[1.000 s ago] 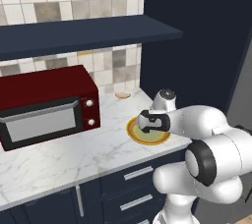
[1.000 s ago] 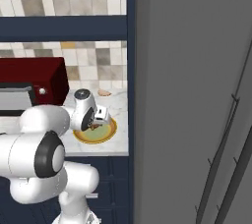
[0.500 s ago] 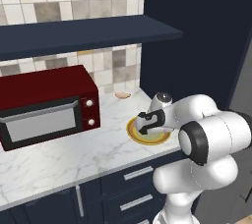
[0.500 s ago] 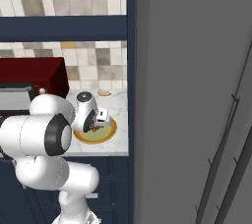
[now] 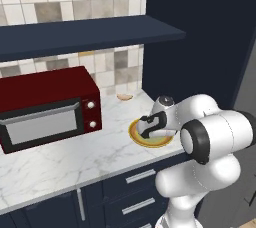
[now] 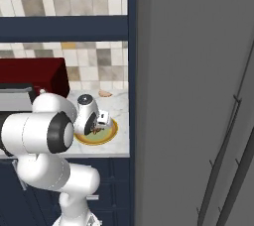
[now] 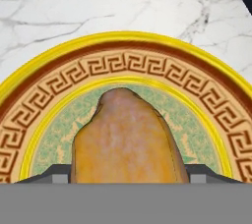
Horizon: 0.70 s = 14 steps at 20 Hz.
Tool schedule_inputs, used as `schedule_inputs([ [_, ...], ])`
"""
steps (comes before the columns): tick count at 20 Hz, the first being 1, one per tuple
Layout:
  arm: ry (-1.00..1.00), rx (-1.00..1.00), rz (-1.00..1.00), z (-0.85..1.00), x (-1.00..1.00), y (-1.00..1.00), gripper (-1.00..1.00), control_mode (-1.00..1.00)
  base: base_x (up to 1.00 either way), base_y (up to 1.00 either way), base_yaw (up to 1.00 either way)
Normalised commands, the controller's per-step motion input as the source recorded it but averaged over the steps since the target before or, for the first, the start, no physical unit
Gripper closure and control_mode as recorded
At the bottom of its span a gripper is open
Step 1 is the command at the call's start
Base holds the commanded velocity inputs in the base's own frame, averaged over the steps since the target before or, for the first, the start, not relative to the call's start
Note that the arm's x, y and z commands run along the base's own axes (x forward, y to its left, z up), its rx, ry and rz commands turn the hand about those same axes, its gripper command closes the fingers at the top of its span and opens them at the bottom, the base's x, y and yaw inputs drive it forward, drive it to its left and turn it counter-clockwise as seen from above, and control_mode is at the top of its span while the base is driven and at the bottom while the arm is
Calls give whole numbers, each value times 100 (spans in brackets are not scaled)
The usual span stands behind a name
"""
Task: Pick the chicken drumstick from the microwave and place it on plate located on the counter.
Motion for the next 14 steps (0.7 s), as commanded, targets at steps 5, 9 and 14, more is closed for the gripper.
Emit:
schedule_inputs([
  [5, 0, 0, 0, 0, 0, 0, -100, -100, 0, 0, 0],
  [9, 0, 0, 0, 0, 0, 0, -100, -100, 0, 0, 0],
  [14, 0, 0, 0, 0, 0, 0, -100, -100, 0, 0, 0],
])
